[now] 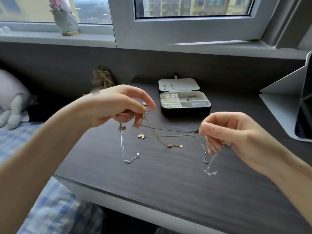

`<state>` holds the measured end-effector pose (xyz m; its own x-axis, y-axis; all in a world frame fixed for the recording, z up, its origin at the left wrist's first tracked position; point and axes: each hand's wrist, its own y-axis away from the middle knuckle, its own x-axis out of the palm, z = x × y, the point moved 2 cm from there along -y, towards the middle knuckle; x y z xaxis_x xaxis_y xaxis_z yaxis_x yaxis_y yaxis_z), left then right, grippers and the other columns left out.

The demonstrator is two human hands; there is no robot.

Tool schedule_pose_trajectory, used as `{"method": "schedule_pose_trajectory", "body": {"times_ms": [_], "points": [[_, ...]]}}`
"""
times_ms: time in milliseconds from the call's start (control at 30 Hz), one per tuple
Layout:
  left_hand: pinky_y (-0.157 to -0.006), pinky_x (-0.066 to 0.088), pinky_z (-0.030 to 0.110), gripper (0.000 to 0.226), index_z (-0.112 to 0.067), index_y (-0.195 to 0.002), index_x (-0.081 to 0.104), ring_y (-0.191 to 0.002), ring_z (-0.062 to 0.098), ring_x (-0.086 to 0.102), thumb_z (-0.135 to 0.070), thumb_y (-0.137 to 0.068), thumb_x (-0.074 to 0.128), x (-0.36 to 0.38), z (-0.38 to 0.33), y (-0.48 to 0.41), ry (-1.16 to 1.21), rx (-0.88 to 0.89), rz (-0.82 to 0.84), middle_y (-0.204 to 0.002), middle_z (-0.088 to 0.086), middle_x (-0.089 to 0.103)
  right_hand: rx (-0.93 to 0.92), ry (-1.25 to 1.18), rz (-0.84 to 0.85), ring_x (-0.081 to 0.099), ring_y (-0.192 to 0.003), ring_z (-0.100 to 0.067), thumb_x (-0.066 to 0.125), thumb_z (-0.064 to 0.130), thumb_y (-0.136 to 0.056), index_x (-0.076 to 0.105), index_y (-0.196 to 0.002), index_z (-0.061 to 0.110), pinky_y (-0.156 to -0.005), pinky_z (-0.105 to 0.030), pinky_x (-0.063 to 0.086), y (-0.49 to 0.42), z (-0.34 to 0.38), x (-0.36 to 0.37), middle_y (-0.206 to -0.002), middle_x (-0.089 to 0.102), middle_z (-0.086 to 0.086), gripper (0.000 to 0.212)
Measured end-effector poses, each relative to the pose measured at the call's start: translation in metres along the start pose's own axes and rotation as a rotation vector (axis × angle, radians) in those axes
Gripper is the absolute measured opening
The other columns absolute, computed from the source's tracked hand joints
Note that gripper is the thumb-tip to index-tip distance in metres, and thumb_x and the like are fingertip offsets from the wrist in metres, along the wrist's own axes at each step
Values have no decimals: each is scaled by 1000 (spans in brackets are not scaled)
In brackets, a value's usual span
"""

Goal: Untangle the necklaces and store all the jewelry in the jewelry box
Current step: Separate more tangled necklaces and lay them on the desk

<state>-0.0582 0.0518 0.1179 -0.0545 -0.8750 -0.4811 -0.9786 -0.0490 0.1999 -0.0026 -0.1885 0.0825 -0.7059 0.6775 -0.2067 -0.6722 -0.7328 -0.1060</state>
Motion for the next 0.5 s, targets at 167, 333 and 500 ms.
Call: {"method": "schedule_pose_trajectory", "body": {"times_ms": [167,333,500], "points": [[-57,9,41,18,-15,-88,71,-54,22,22,-12,-74,60,-32,-22,7,-123,33,14,-45,5,51,33,118,-30,38,-44,-12,72,31,-75,72,-72,10,-56,-26,34,-7,3,10,-44,47,1,21],[-47,10,26,19,-7,-91,66,-54,19,17,2,-90,49,-57,-47,3,-247,36,-59,-37,2,41,73,222,-44,35,-37,-12,69,31,-79,75,-75,18,-45,-19,31,-15,10,16,-38,45,1,15],[-43,11,20,19,-7,-95,65,-43,15,22,0,-92,48,-77,-65,-9,-359,-8,-80,-38,1,42,112,255,-7,31,-34,-8,69,26,-83,76,-76,17,-37,-13,25,-24,12,21,-39,45,6,13]]}}
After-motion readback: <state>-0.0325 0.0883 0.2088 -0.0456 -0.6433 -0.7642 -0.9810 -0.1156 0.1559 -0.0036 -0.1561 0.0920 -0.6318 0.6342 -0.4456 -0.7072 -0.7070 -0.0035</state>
